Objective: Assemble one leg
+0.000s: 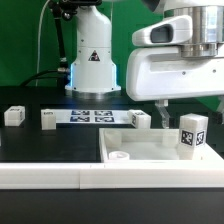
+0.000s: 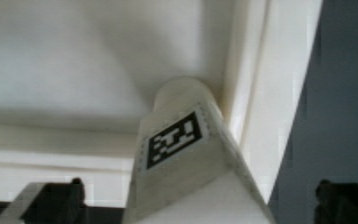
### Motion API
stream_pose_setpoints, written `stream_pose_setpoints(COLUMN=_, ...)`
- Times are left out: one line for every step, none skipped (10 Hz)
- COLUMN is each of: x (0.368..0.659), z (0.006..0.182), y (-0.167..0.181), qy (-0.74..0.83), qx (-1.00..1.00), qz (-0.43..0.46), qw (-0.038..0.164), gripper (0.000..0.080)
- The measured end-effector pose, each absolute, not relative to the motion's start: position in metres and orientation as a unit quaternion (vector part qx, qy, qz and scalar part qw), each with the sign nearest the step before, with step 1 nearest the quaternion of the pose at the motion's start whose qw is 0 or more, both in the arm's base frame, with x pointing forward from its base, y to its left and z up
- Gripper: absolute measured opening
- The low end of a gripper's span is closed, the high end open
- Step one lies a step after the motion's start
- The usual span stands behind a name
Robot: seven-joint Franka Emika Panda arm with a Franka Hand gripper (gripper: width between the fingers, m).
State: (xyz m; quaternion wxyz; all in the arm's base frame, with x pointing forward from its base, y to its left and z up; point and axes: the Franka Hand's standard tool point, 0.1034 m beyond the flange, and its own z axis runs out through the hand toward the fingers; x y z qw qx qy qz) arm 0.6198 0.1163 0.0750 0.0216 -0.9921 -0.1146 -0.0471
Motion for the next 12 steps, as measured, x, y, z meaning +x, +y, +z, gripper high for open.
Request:
stream_pose_setpoints(x=0.6200, z=0.0750, y=0.1165, qy=-0.165, qx=-0.985, qz=-0.049, qw=0.011, gripper=0.0649)
stream_pose_setpoints(x=0.6201, z=0.0749, y=0.1177, qy=-0.199, qx=-0.979, qz=-0.050, qw=0.005, gripper=0.0649)
stream_pose_setpoints(x=0.6199, z=0.0747, y=0.1178, qy=-0.218, qx=-0.975, qz=-0.049, qw=0.000, gripper=0.0649)
stream_pose_setpoints(x=0.6197, z=0.0743, y=0.1170, qy=-0.255, qx=-0.966, qz=-0.049, qw=-0.005, gripper=0.0649)
stream_pose_setpoints(x=0.6197, z=0.0742, y=0.1161, qy=-0.274, qx=-0.960, qz=-0.048, qw=-0.006, gripper=0.0649)
stream_pose_setpoints(x=0.6197, z=0.0742, y=0.1160, qy=-0.274, qx=-0.961, qz=-0.048, qw=-0.006, gripper=0.0649)
stream_pose_setpoints(x=0.6197, z=0.0742, y=0.1159, qy=-0.274, qx=-0.961, qz=-0.048, qw=-0.006, gripper=0.0649)
stream_pose_setpoints(x=0.6197, z=0.0742, y=0.1159, qy=-0.274, qx=-0.961, qz=-0.048, qw=-0.006, gripper=0.0528)
stream_pose_setpoints(x=0.6197, z=0.0742, y=0.1160, qy=-0.272, qx=-0.961, qz=-0.048, qw=-0.006, gripper=0.0383)
stream_pose_setpoints(x=0.6196, z=0.0741, y=0.1160, qy=-0.259, qx=-0.965, qz=-0.048, qw=-0.005, gripper=0.0290)
stream_pose_setpoints(x=0.6196, z=0.0741, y=0.1160, qy=-0.259, qx=-0.965, qz=-0.048, qw=-0.005, gripper=0.0290)
stream_pose_setpoints(x=0.6196, z=0.0741, y=0.1161, qy=-0.240, qx=-0.970, qz=-0.048, qw=-0.004, gripper=0.0291)
